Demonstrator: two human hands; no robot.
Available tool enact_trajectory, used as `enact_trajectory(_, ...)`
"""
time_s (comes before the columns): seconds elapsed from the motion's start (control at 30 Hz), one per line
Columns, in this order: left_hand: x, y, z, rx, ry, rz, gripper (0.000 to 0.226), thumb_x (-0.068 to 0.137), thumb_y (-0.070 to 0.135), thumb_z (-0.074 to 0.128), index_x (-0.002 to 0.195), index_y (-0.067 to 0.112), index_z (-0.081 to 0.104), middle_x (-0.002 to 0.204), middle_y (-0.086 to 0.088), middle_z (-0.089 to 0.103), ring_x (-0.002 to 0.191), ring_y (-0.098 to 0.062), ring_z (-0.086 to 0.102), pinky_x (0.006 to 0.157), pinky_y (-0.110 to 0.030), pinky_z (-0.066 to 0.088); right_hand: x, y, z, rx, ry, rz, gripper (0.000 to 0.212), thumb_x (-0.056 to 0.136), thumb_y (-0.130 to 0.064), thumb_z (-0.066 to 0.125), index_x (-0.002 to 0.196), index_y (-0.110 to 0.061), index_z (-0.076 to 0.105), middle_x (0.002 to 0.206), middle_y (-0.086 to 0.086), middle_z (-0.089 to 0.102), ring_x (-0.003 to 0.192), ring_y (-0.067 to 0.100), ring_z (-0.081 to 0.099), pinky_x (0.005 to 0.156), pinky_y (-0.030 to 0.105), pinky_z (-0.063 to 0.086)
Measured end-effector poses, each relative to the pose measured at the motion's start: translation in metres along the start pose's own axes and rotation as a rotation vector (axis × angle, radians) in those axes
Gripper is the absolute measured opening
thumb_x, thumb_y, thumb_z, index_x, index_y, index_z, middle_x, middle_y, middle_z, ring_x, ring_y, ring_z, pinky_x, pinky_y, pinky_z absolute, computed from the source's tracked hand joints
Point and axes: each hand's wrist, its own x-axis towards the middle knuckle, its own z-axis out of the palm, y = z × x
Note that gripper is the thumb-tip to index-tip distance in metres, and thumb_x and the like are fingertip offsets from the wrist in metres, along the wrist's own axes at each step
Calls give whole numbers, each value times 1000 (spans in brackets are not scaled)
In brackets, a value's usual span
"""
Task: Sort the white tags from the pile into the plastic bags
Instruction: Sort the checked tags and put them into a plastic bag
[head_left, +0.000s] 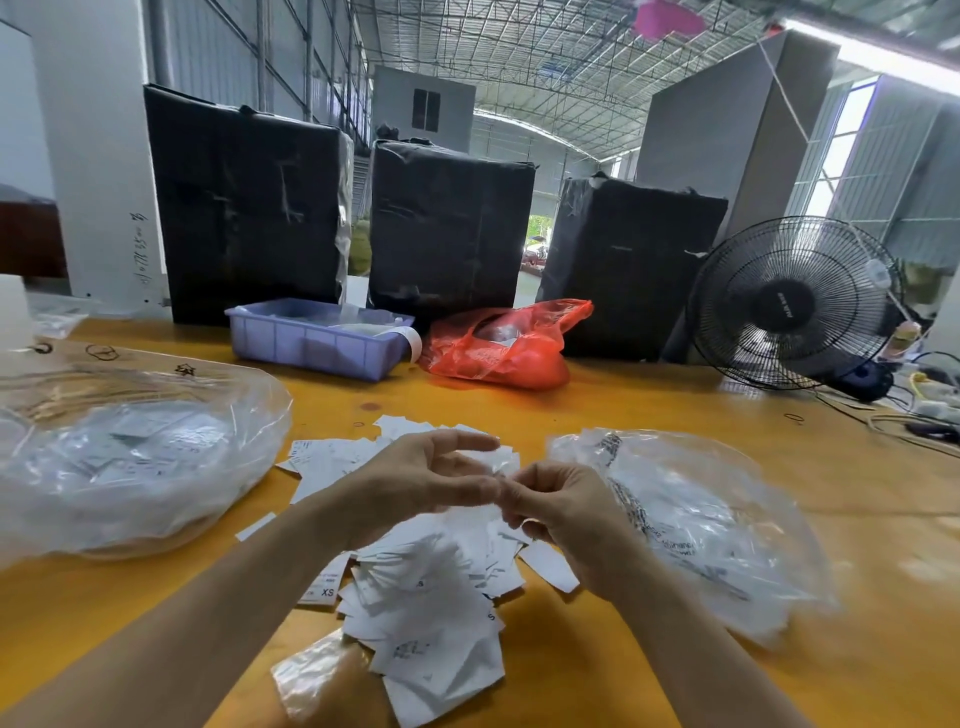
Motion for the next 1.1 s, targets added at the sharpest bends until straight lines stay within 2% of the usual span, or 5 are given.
enact_trajectory(0.27,5,-6,3,-4,117,-18,19,62,11,84,77,9,73,71,-8,70,65,-12,63,63,-19,52,-2,-6,-3,-109,29,52,39,68,-43,71,71,-5,64,61,6,64,48,12,57,47,21,46)
enact_trajectory(0.43,7,-11,-4,-29,278,-111,16,67,4,82,67,10,67,57,-2,62,51,-8,55,53,-17,45,-4,-8,-18,-1149,38,180,38,77,-28,78,91,4,64,87,20,70,73,28,69,69,41,57)
enact_trajectory(0.63,9,-13,-4,-26,298,-126,19,68,3,82,71,10,64,59,-1,62,52,-8,57,54,-18,46,-8,-6,-15,-1496,-158,287,38,80,-23,67,116,-14,58,114,4,62,102,22,60,86,34,53)
enact_trajectory(0.8,10,-14,-2,-21,291,-122,21,68,2,81,71,10,63,60,-3,62,55,-11,57,58,-21,47,-3,3,-5,-1605,-160,125,27,88,-5,50,66,-15,38,70,1,39,67,19,44,53,28,35)
enact_trajectory(1.1,11,-15,-3,-82,320,-107,25,66,4,82,72,10,59,58,-1,59,49,-7,56,56,-19,48,1,-10,-17,-85,70,147,7,84,4,62,87,2,68,74,12,69,61,17,66,54,24,52)
